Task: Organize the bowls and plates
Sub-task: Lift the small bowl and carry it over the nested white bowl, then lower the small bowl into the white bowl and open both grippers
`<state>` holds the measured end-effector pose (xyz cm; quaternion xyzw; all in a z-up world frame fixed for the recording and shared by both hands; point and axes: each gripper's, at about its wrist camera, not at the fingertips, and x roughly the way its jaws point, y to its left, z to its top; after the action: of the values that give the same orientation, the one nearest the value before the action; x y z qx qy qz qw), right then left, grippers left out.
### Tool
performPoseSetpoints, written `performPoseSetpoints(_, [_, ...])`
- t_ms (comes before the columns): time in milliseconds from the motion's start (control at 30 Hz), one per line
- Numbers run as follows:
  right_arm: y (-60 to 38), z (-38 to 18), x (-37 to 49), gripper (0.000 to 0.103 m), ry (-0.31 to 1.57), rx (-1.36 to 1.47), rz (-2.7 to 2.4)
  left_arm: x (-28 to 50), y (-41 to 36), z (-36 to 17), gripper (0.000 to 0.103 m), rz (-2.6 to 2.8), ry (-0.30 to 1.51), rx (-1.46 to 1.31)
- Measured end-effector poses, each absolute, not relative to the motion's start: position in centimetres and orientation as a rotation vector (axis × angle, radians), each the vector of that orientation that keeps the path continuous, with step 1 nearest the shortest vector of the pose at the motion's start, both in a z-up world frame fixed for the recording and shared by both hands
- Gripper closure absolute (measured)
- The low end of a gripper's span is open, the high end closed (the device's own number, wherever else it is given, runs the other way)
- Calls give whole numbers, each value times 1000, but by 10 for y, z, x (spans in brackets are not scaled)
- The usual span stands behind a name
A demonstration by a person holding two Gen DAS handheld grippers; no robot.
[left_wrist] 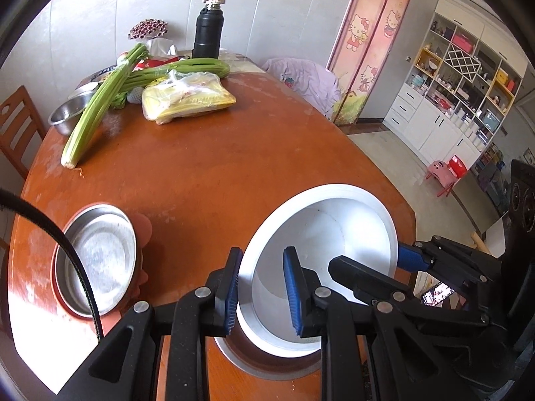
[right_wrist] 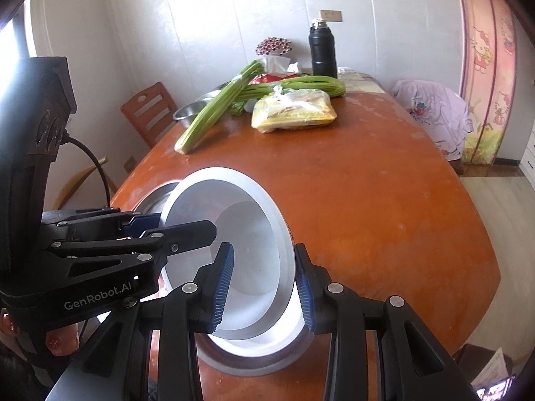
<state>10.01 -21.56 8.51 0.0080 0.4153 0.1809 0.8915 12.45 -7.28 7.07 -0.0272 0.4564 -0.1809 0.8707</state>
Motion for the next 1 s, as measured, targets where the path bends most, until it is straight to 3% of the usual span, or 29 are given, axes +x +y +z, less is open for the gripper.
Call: performPoseSetpoints(1000, [-221, 55, 94, 63, 970, -39, 449, 113, -81, 28, 78, -316, 1029, -83])
